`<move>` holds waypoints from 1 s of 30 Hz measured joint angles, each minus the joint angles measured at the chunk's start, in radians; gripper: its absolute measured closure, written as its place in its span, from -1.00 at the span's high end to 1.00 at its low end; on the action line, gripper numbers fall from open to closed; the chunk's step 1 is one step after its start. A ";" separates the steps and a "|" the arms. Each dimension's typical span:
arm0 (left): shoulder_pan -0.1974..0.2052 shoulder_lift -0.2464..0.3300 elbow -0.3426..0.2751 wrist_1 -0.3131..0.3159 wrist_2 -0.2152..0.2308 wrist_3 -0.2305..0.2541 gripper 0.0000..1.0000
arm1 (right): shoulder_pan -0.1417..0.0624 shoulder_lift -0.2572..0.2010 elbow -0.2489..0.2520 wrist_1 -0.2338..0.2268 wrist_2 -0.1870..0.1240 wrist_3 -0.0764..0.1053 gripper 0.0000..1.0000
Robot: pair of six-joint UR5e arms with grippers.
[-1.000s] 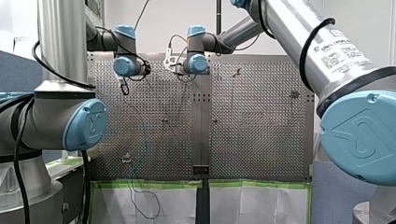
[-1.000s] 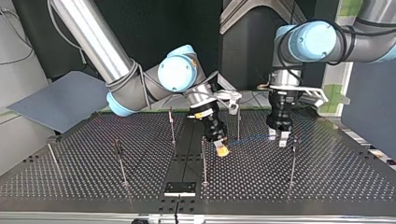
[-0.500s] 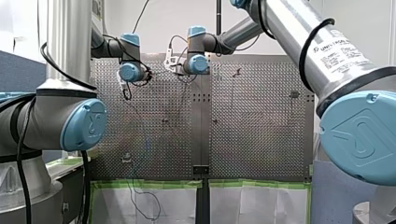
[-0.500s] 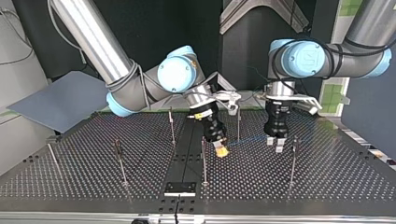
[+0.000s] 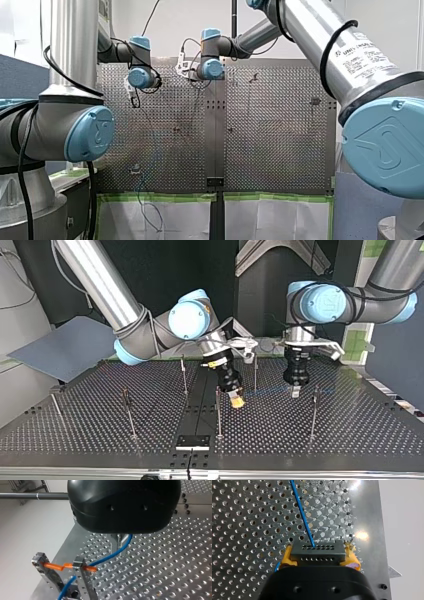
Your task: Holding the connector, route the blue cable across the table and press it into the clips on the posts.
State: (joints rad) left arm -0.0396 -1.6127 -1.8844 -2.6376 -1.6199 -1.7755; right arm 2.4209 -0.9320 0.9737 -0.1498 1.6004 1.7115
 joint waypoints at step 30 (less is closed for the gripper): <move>-0.043 0.000 -0.149 0.026 -0.114 0.019 -1.00 | 0.004 0.003 0.095 0.034 0.006 0.006 -1.00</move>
State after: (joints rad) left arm -0.0825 -1.6123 -2.0333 -2.6119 -1.7337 -1.7568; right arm 2.4251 -0.9293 1.0685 -0.1156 1.6066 1.7174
